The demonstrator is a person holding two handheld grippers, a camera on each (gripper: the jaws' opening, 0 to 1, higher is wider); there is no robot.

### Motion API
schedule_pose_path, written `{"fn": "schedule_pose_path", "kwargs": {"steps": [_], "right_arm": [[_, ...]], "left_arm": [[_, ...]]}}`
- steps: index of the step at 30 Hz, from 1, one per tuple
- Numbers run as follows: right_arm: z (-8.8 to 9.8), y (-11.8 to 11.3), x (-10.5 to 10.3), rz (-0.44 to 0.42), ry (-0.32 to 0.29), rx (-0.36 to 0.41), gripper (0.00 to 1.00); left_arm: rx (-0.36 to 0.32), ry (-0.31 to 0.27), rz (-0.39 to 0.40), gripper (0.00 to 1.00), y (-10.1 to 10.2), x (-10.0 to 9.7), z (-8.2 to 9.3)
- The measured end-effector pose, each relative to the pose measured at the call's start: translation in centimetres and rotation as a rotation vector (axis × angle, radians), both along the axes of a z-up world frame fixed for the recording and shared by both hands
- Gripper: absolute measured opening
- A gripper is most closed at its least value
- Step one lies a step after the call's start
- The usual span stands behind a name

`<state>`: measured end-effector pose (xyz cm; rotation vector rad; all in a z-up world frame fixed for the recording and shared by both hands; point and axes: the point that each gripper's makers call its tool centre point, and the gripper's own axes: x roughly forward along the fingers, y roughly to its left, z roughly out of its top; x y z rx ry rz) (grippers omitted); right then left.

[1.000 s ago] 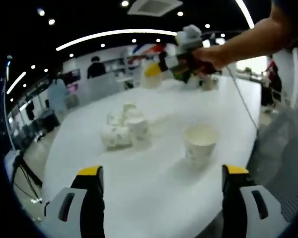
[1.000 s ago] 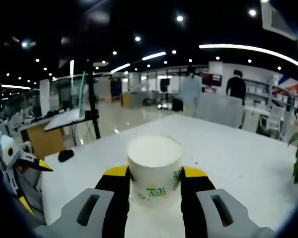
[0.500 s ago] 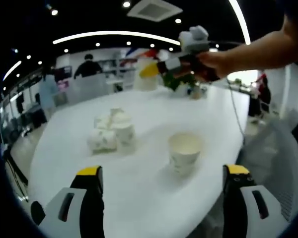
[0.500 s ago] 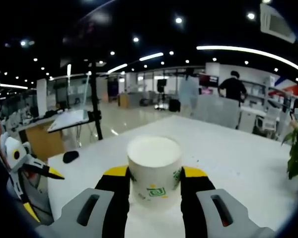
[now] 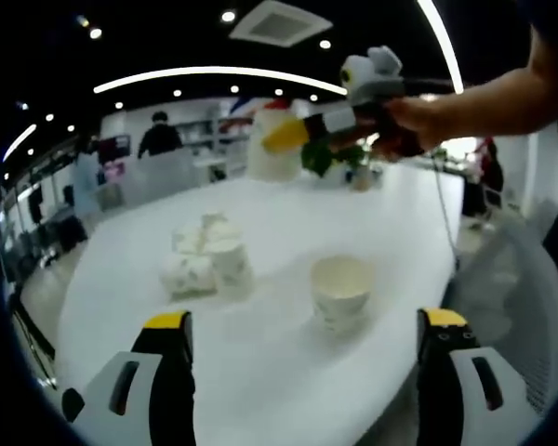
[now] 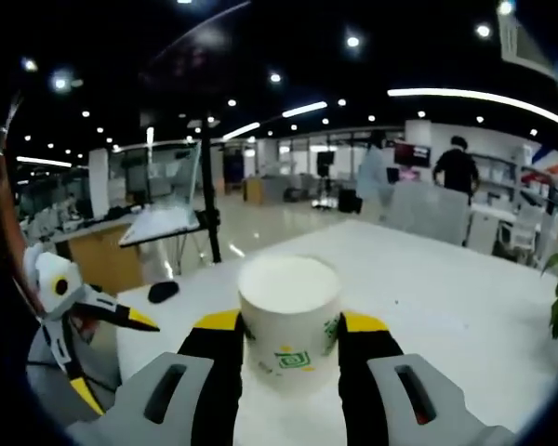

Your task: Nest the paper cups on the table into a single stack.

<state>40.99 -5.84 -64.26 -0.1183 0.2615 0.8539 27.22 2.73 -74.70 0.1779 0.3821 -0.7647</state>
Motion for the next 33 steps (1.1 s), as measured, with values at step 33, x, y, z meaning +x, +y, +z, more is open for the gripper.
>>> {"fn": "schedule_pose_path", "kwargs": {"steps": [33], "right_arm": [[2.2, 2.1, -8.4, 0.219, -0.009, -0.040, 0.37]], "left_arm": [[-0.259, -0.004, -0.122, 0.79, -4.1, 2.8, 9.9]]}}
